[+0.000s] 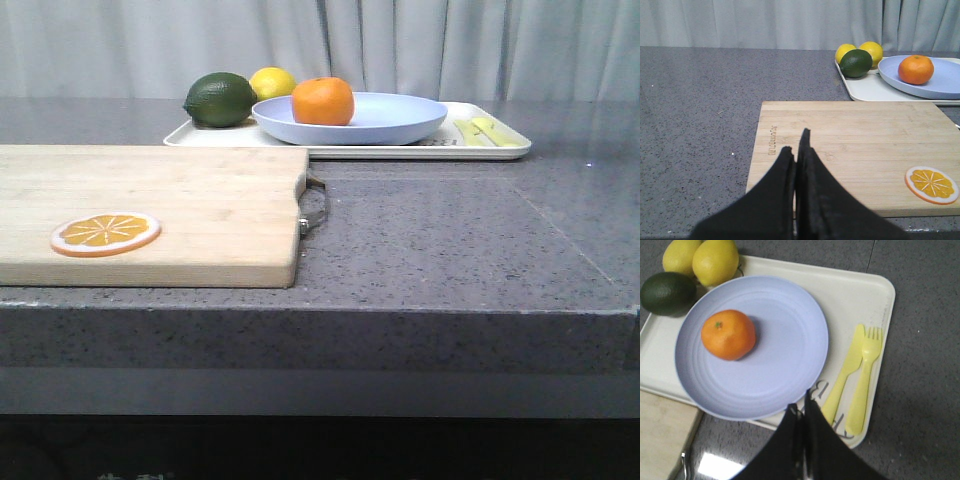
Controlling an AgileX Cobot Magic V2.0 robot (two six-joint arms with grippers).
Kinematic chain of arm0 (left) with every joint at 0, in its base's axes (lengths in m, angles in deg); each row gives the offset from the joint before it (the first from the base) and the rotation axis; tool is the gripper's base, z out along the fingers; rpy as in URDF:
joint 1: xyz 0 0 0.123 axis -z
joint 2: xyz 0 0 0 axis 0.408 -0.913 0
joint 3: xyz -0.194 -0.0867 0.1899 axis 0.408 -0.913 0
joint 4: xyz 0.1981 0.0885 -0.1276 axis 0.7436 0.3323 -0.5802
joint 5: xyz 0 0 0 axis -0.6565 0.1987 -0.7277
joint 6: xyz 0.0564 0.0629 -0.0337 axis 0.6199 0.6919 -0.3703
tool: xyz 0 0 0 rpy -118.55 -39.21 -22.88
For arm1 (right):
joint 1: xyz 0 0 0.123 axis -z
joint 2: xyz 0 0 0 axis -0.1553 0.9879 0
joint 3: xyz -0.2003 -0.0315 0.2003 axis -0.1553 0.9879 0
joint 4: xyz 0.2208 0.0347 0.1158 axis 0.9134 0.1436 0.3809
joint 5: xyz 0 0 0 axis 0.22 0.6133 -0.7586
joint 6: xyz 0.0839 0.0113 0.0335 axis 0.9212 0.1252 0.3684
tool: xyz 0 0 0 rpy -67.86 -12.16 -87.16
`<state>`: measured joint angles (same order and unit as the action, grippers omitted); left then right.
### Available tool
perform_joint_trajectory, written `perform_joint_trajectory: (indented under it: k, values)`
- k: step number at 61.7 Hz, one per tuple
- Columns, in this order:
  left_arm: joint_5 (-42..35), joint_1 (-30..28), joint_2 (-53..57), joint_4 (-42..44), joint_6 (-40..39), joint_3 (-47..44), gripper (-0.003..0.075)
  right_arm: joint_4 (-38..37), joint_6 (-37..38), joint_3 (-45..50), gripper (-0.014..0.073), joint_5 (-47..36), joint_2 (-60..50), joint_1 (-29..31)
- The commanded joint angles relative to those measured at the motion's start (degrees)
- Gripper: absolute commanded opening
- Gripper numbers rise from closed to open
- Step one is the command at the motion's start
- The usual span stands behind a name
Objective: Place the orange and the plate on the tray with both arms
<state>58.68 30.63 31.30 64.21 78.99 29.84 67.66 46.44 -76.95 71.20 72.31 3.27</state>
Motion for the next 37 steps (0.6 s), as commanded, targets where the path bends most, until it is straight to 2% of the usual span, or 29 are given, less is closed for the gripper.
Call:
perform_joint_trajectory:
  k: [1,19,37]
  values:
    - [-4.8,-0.2,-0.7,-0.4,-0.5,1.5,-0.0018,-0.4,-2.6,5.6,-0.0112,4.0,-7.7,0.0]
    - [-4.8,-0.2,-0.7,-0.4,-0.5,1.5,-0.0018,-3.9,-6.2,33.2,-0.0112,1.6,-23.2,0.0]
    - [-4.8,-0.2,-0.7,-0.4,-0.5,1.5,-0.0018,-3.9,-10.8,61.9,-0.0112,-14.8,-40.4,0.0]
